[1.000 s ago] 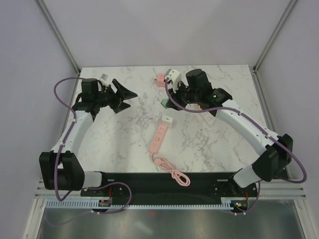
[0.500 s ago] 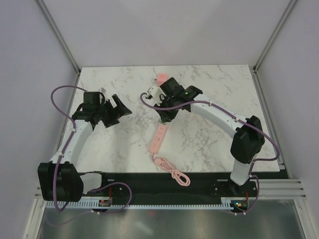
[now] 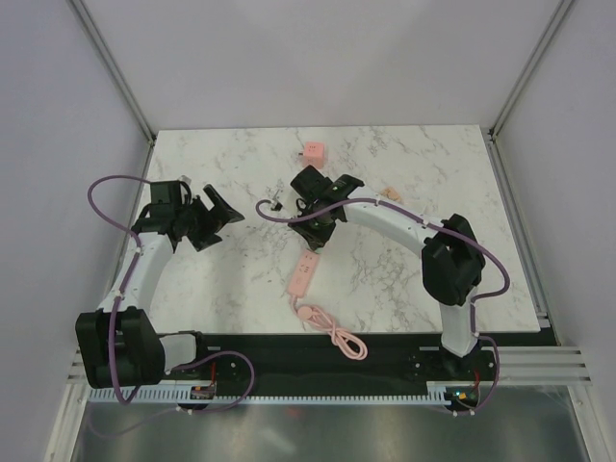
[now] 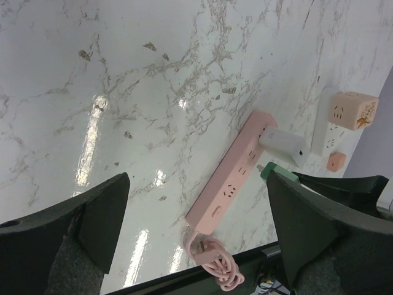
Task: Insert the plug
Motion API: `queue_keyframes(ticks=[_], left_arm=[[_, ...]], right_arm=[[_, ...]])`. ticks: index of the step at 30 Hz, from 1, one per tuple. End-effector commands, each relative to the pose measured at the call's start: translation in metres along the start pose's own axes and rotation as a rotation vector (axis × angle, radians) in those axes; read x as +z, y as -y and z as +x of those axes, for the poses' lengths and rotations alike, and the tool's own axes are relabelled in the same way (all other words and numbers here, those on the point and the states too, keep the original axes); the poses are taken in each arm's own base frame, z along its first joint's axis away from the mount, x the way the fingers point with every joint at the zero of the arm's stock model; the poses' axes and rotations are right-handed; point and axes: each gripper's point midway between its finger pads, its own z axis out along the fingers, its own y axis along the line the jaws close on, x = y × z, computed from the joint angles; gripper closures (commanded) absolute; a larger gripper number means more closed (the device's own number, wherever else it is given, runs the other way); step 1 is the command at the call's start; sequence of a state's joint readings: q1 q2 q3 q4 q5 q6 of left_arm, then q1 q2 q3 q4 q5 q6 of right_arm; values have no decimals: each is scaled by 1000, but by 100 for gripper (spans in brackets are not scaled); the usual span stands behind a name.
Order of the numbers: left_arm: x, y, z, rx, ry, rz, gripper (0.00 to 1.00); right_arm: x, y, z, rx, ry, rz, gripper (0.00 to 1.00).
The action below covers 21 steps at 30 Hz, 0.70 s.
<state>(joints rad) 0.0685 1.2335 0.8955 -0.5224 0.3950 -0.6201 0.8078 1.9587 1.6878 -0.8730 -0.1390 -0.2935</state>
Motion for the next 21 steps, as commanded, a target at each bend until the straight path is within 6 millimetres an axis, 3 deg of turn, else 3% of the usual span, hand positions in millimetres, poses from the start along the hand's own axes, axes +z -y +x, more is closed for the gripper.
queue_keyframes(ticks=[1, 21], left_arm=[[-3, 8, -5, -1, 25, 34, 0], [-7, 10, -9, 15, 51, 34, 0]], right_arm=[[-4, 11, -9, -28, 5, 39, 100], [13, 12, -12, -47, -14, 25, 100]])
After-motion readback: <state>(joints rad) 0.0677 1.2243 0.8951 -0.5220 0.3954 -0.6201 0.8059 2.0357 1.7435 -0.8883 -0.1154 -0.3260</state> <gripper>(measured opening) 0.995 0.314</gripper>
